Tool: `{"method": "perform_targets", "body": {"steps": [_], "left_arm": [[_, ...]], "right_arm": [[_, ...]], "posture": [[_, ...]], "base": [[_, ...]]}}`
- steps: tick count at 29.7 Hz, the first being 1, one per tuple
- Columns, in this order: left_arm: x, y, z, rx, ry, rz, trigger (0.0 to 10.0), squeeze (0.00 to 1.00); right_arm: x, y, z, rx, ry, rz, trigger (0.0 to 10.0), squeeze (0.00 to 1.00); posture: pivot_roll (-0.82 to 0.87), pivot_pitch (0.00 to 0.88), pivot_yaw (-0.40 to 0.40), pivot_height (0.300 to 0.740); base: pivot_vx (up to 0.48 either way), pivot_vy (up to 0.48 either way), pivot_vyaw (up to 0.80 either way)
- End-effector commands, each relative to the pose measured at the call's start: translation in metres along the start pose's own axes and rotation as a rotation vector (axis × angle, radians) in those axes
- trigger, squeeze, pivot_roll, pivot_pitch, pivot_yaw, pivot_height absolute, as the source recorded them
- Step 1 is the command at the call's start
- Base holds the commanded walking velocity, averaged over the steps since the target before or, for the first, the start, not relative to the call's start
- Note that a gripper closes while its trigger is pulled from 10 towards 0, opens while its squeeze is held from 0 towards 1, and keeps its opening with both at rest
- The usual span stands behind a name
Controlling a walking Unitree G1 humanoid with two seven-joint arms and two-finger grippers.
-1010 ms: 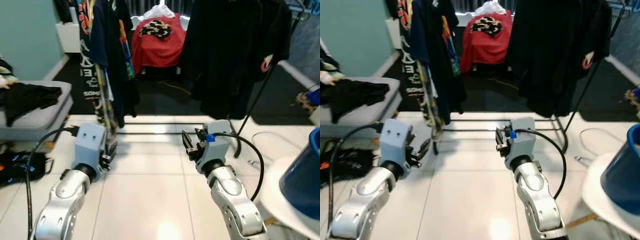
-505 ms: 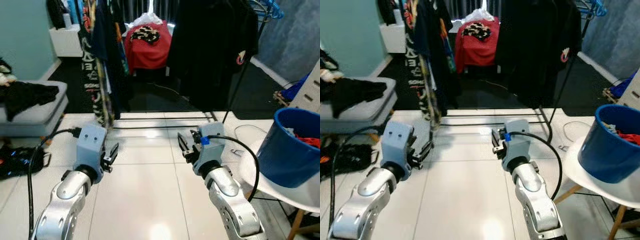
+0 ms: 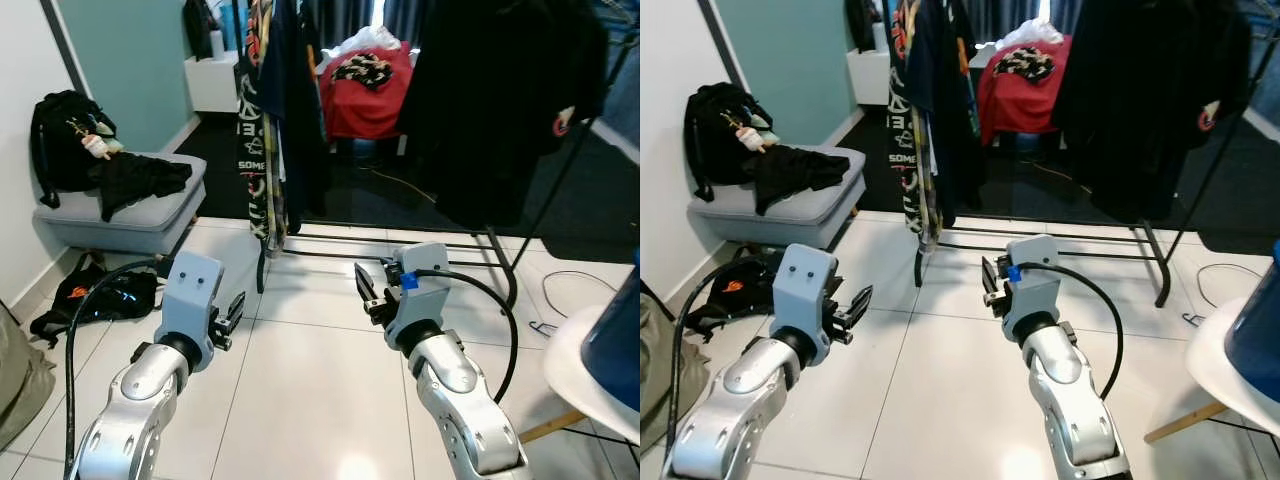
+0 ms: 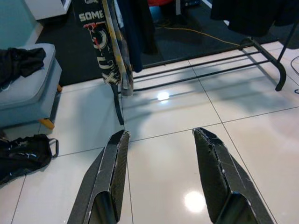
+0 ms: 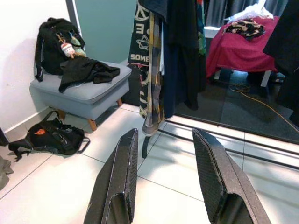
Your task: Hang hanger
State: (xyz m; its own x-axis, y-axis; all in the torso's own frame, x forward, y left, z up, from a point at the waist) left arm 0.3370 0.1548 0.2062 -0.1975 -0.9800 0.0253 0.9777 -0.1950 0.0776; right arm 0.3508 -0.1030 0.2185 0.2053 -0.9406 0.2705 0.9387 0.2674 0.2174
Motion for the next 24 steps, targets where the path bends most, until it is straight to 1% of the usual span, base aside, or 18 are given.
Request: {"method": "perform_targets", "body": {"steps": [1,7,14,24], "left_arm": [[-0.001,0.001,0.000,0.002,0.016,0.003,10.0,0.00],[0.004,0.003,0.002,0.016,0.019,-0.012,10.0,0.00],[0.005,0.004,0.004,0.022,0.017,-0.015,10.0,0.00],[0.011,0.005,0.015,0.059,0.006,-0.037,10.0,0.00]], "right_arm": [[-0.003,-0.002,0.002,0.013,0.013,0.011,10.0,0.00],[0.002,0.000,0.003,0.017,0.006,-0.001,10.0,0.00],[0.005,0.000,0.003,0.019,0.000,-0.020,10.0,0.00],[0.006,0.000,0.000,0.010,0.001,-0.034,10.0,0.00]], "posture": [[-0.05,0.189,-0.023,0.740],[-0.06,0.173,-0.023,0.740],[-0.06,0.179,-0.023,0.740],[-0.05,0.181,-0.024,0.740]], "base": [[0.480,0.000,0.00],[0.480,0.000,0.00],[0.480,0.000,0.00],[0.480,0.000,0.00]]}}
Point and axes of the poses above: a point about 5 cm out from each wrist's last joint towards the gripper, its own y axis pointing out of the wrist towards the gripper, its own z axis along the axis of the wrist's last joint, x = y × z, the point moved 4 cm from there along y, pointing out of the wrist towards the gripper, and after that the axes turned 11 degrees about -y, right-handed, at the moved point
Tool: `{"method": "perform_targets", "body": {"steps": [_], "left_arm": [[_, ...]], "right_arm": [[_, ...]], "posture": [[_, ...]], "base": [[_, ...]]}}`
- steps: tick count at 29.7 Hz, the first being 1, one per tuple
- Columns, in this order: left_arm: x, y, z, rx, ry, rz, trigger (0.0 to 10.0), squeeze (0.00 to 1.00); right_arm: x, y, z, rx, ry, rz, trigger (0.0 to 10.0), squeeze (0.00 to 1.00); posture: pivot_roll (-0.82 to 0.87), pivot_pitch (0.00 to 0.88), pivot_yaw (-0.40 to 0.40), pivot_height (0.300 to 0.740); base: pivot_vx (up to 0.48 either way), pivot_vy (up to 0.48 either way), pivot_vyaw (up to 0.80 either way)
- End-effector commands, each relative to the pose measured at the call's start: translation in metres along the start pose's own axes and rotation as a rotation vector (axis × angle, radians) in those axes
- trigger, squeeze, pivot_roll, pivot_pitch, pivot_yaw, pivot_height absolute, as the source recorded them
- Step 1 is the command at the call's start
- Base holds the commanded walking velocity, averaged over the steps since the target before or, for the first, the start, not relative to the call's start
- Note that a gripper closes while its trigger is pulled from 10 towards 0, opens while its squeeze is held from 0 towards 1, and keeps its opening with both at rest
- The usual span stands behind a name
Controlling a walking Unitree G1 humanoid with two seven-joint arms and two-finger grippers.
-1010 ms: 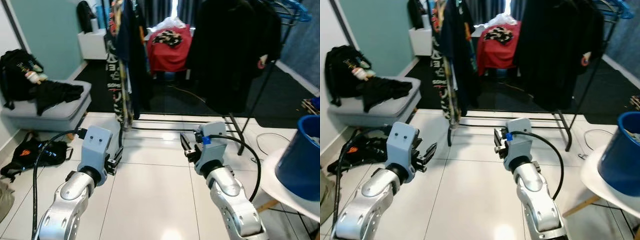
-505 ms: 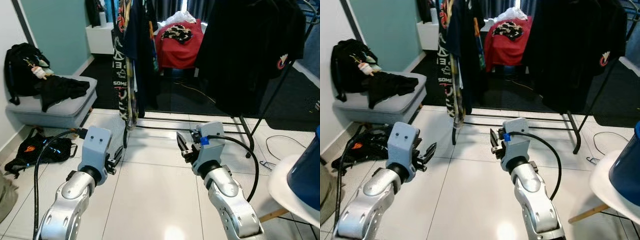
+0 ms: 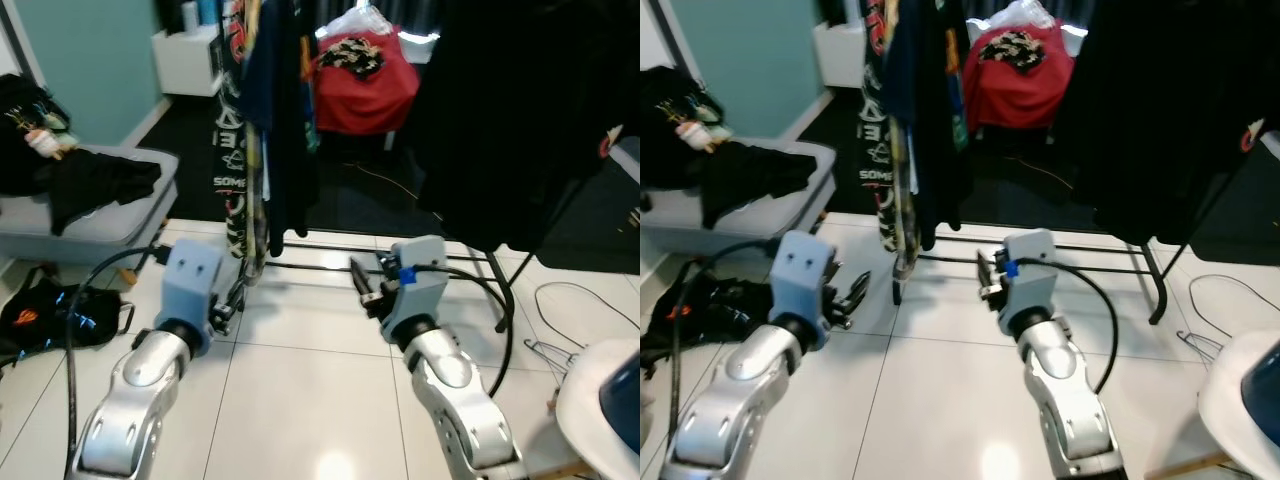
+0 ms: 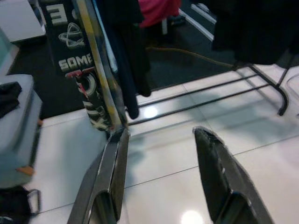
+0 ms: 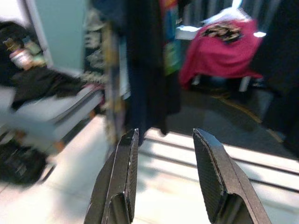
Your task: Hang hanger
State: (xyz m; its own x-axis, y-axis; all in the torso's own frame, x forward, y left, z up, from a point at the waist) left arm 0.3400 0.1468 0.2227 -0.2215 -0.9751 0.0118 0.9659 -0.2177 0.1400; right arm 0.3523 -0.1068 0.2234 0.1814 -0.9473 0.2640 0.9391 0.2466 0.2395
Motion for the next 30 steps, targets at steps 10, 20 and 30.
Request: {"method": "perform_targets", "body": {"steps": [10,20,30], "left_arm": [[0.007,-0.001,0.000,0.003,-0.014,-0.028,10.0,0.00],[0.008,0.000,0.000,-0.001,-0.016,-0.029,10.0,0.00],[0.004,0.000,0.000,0.013,-0.029,0.003,10.0,0.00]], "right_arm": [[0.004,-0.001,-0.005,-0.013,0.014,-0.026,10.0,0.00],[0.007,-0.001,-0.002,-0.001,0.004,-0.038,10.0,0.00],[0.025,0.011,0.059,0.204,-0.005,-0.059,10.0,0.00]], "posture": [[-0.05,0.183,-0.020,0.740],[-0.05,0.185,-0.018,0.740],[-0.05,0.187,-0.016,0.740]], "base": [[0.480,0.000,0.00],[0.480,0.000,0.00],[0.480,0.000,0.00]]}}
Point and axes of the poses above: a point about 5 cm out from each wrist's last joint towards the gripper, its own y axis pointing out of the wrist towards the gripper, its own z axis along the axis of the wrist's last joint, x = y × z, the point moved 4 cm from there along y, pointing out of the wrist towards the gripper, and after that the axes turned 11 degrees about -y, right-handed, at the moved point
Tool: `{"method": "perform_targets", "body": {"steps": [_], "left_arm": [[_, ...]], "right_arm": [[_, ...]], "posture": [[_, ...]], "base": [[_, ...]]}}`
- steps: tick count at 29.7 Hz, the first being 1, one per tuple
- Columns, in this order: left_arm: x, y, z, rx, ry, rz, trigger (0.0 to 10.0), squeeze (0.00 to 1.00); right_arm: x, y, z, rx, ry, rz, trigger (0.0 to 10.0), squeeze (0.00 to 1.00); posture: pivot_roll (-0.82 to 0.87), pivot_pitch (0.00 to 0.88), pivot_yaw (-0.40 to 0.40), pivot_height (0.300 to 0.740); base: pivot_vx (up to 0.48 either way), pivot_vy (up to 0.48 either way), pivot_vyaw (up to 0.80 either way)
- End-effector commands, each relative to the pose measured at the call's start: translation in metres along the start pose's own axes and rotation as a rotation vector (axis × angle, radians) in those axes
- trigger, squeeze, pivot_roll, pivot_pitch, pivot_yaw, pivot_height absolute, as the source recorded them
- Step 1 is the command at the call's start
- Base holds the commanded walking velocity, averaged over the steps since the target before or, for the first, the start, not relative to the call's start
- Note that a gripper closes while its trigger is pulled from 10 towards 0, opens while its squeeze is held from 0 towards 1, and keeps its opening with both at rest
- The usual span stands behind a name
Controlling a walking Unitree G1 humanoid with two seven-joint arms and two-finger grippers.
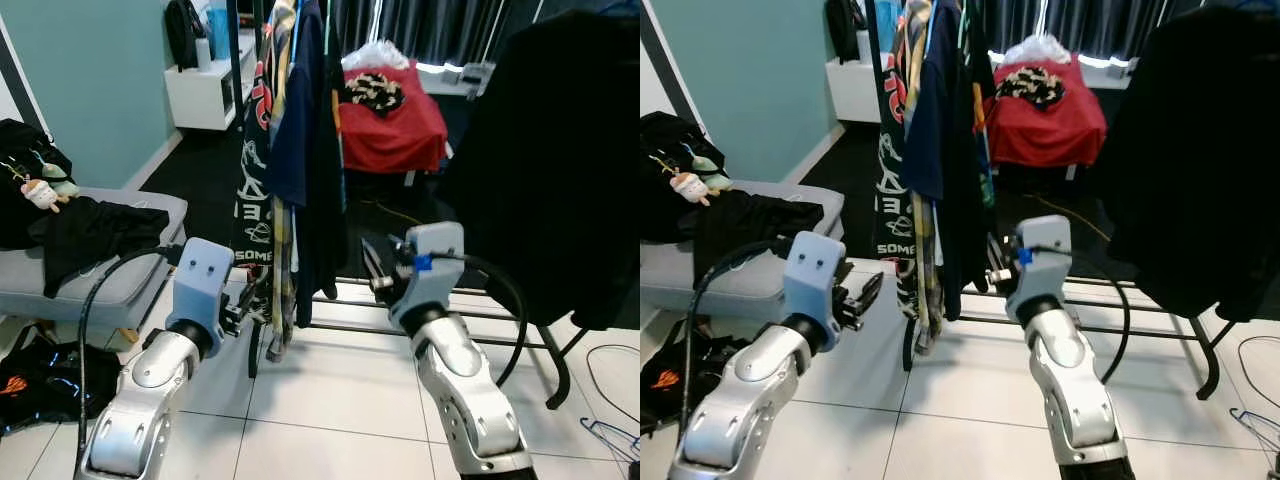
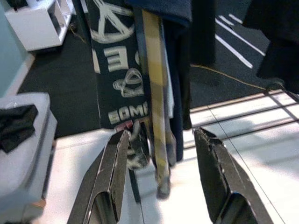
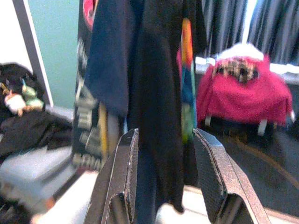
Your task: Hang hanger
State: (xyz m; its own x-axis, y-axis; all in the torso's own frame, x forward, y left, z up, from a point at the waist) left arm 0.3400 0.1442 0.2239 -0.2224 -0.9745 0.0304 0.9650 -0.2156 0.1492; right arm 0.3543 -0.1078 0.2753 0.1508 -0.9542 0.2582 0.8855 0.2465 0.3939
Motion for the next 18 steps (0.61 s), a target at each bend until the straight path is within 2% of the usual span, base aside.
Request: {"method": "perform_targets", "body": {"steps": [1,2,3,5,6,8,9,11,13,15,16,17,18], "left_arm": [[0.000,0.000,0.000,0.009,-0.016,0.008,10.0,0.00],[-0.001,0.000,0.002,0.021,-0.027,0.021,10.0,0.00],[-0.001,0.000,0.002,0.021,-0.027,0.021,10.0,0.00],[-0.010,0.002,0.011,0.068,-0.055,0.080,10.0,0.00],[-0.010,0.002,0.011,0.068,-0.055,0.080,10.0,0.00],[-0.026,0.005,0.024,0.128,-0.062,0.163,10.0,0.00],[-0.036,0.006,0.030,0.153,-0.060,0.209,10.0,0.00],[-0.036,0.006,0.030,0.153,-0.060,0.209,10.0,0.00],[-0.056,0.006,0.043,0.198,-0.069,0.294,10.0,0.00],[-0.056,0.006,0.043,0.198,-0.069,0.294,10.0,0.00],[-0.066,0.004,0.050,0.225,-0.081,0.340,10.0,0.00],[-0.066,0.004,0.050,0.225,-0.081,0.340,10.0,0.00],[-0.076,0.001,0.056,0.252,-0.101,0.389,10.0,0.00]], "right_arm": [[0.012,0.001,0.018,0.065,-0.004,-0.028,10.0,0.00],[0.013,0.005,0.028,0.097,0.000,-0.028,10.0,0.00],[0.013,0.005,0.028,0.097,0.000,-0.028,10.0,0.00],[0.010,0.014,0.056,0.192,-0.005,0.014,10.0,0.00],[0.010,0.014,0.056,0.192,-0.005,0.014,10.0,0.00],[0.006,0.022,0.077,0.258,0.032,0.053,10.0,0.00],[0.004,0.027,0.081,0.269,0.079,0.065,10.0,0.00],[0.004,0.027,0.081,0.269,0.079,0.065,10.0,0.00],[-0.004,0.035,0.085,0.280,0.157,0.115,10.0,0.00],[-0.004,0.035,0.085,0.280,0.157,0.115,10.0,0.00],[-0.012,0.039,0.087,0.288,0.188,0.154,10.0,0.00],[-0.012,0.039,0.087,0.288,0.188,0.154,10.0,0.00],[-0.018,0.041,0.090,0.296,0.206,0.183,10.0,0.00]], "posture": [[-0.05,0.187,-0.015,0.740],[-0.05,0.187,-0.014,0.740],[-0.05,0.187,-0.014,0.740],[-0.06,0.185,-0.015,0.740],[-0.06,0.185,-0.015,0.740],[-0.06,0.184,-0.024,0.740],[-0.05,0.183,-0.031,0.740],[-0.05,0.183,-0.031,0.740],[-0.05,0.178,-0.039,0.740],[-0.05,0.178,-0.039,0.740],[-0.04,0.177,-0.045,0.740],[-0.04,0.177,-0.045,0.740],[-0.03,0.175,-0.047,0.740]], "base": [[0.480,0.000,0.00],[0.480,0.000,0.00],[0.480,0.000,0.00],[0.480,0.000,0.00],[0.480,0.000,0.00],[0.459,0.000,0.00],[0.458,0.000,0.00],[0.458,0.000,0.00],[0.463,0.000,0.00],[0.458,0.000,0.00],[0.458,0.000,0.00],[0.458,0.000,0.00],[0.458,0.000,0.00]]}}
Point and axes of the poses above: a point about 5 cm out from each wrist's last joint towards the gripper, its own y axis pointing out of the wrist towards the gripper, its own z axis along the axis of the wrist's last joint, x = y × z, the point moved 4 cm from there along y, pointing out of the wrist towards the gripper, and after that the axes turned 11 degrees about -y, right-handed, at the moved point
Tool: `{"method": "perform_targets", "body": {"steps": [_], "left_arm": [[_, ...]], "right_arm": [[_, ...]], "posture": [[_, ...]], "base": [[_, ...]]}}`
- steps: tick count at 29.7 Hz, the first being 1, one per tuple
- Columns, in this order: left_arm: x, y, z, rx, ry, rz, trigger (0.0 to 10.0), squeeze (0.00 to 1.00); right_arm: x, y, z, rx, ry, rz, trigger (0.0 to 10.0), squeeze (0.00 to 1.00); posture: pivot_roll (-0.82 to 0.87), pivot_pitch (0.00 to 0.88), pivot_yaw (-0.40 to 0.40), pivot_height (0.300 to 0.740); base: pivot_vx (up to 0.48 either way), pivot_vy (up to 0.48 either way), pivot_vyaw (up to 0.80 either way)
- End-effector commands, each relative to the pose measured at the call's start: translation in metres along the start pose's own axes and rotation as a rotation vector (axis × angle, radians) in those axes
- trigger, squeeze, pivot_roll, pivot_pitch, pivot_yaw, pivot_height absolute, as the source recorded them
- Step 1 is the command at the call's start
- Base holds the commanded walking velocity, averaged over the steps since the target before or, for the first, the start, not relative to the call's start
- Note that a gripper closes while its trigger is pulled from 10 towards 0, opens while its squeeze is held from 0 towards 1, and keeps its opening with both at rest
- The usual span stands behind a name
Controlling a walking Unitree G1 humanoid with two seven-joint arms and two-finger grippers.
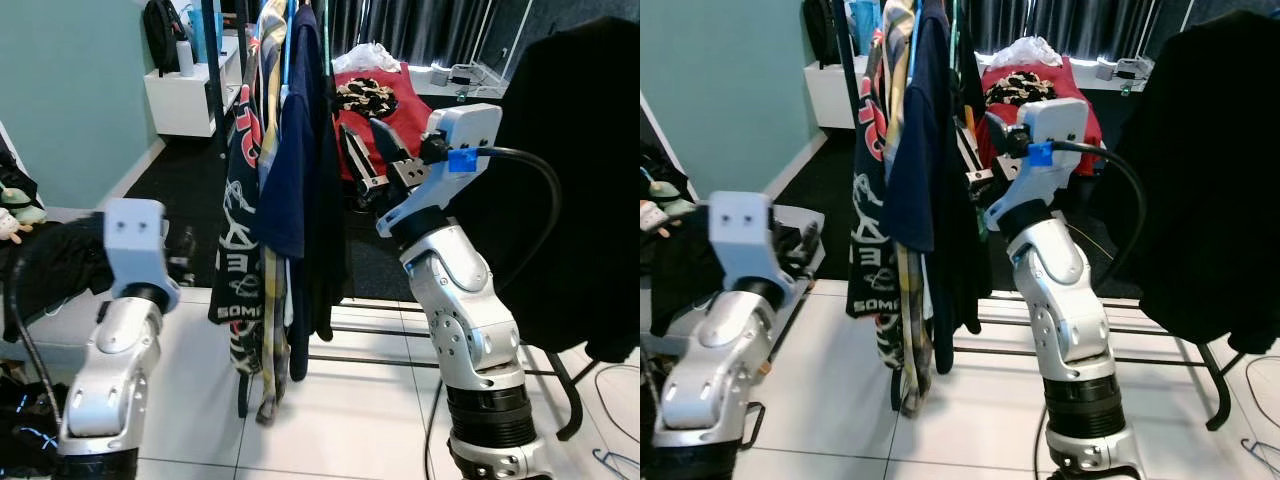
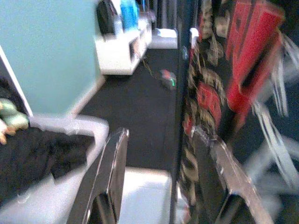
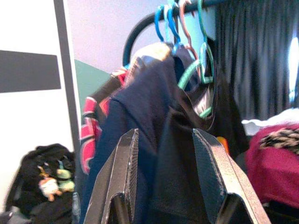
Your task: Hang hanger
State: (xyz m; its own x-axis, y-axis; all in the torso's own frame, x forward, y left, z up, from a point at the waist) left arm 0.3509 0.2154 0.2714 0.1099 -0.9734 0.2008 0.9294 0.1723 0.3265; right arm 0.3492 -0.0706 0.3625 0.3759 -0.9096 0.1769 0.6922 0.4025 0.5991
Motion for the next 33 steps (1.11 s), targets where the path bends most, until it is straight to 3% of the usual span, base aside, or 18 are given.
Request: {"method": "perform_targets", "body": {"steps": [1,2,3,5,7,10,13,16,21,25,26,30,33], "left_arm": [[-0.015,0.002,0.012,0.046,-0.034,0.081,10.0,0.00],[-0.015,0.002,0.012,0.046,-0.034,0.081,10.0,0.00],[-0.025,0.001,0.016,0.066,-0.044,0.142,10.0,0.00],[-0.025,0.001,0.016,0.066,-0.044,0.142,10.0,0.00],[-0.043,-0.002,0.025,0.113,-0.062,0.260,10.0,0.00],[-0.048,-0.002,0.028,0.129,-0.064,0.288,10.0,0.00],[-0.041,-0.001,0.024,0.121,-0.048,0.254,10.0,0.00],[-0.035,0.000,0.020,0.110,-0.038,0.222,10.0,0.00],[-0.019,0.000,0.013,0.084,-0.039,0.151,10.0,0.00],[-0.017,0.001,0.012,0.080,-0.042,0.149,10.0,0.00],[-0.014,0.001,0.010,0.076,-0.045,0.142,10.0,0.00],[-0.012,0.002,0.009,0.075,-0.047,0.137,10.0,0.00],[-0.010,0.003,0.008,0.071,-0.048,0.130,10.0,0.00]], "right_arm": [[-0.008,0.007,0.003,0.016,0.028,0.043,10.0,0.00],[-0.008,0.007,0.003,0.016,0.028,0.043,10.0,0.00],[-0.009,0.010,0.003,0.021,0.032,0.046,10.0,0.00],[-0.009,0.010,0.003,0.021,0.032,0.046,10.0,0.00],[-0.008,0.016,0.010,0.051,0.016,0.047,10.0,0.00],[-0.009,0.020,0.019,0.091,0.006,0.067,10.0,0.00],[-0.017,0.025,0.040,0.175,0.002,0.129,10.0,0.00],[-0.020,0.027,0.045,0.193,-0.007,0.137,10.0,0.00],[-0.022,0.035,0.044,0.185,-0.096,0.066,10.0,0.00],[-0.025,0.038,0.047,0.197,-0.097,0.050,10.0,0.00],[-0.028,0.041,0.053,0.203,-0.117,-0.010,10.0,0.00],[-0.027,0.042,0.054,0.197,-0.140,-0.056,10.0,0.00],[-0.031,0.048,0.050,0.145,-0.134,-0.104,10.0,0.00]], "posture": [[-0.03,0.176,-0.050,0.740],[-0.03,0.176,-0.050,0.740],[-0.03,0.177,-0.052,0.740],[-0.03,0.177,-0.052,0.740],[-0.03,0.176,-0.054,0.740],[-0.04,0.174,-0.050,0.740],[-0.04,0.174,-0.045,0.740],[-0.04,0.174,-0.044,0.740],[-0.04,0.175,-0.036,0.740],[-0.04,0.175,-0.034,0.740],[-0.04,0.174,-0.032,0.740],[-0.04,0.174,-0.032,0.740],[-0.05,0.175,-0.027,0.740]], "base": [[0.458,0.000,0.00],[0.458,0.000,0.00],[0.454,0.000,0.00],[0.454,0.000,0.00],[0.452,0.000,0.00],[0.397,0.000,0.00],[0.000,0.000,0.00],[0.000,0.000,0.00],[0.000,0.000,0.00],[0.000,0.000,0.00],[0.000,0.000,0.00],[0.000,0.000,0.00],[0.000,0.000,0.00]]}}
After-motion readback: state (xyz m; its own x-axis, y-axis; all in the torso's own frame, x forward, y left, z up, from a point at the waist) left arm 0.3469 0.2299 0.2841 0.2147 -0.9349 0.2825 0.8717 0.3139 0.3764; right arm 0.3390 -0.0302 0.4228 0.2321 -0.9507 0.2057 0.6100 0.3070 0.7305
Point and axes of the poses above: a point about 5 cm out from each wrist's last joint towards the gripper, its own y axis pointing out of the wrist towards the gripper, its own z axis along the axis of the wrist's last joint, x = y × z, the point moved 4 cm from there along y, pointing out of the wrist towards the gripper, and after that the axes turned 11 degrees about -y, right-handed, at the moved point
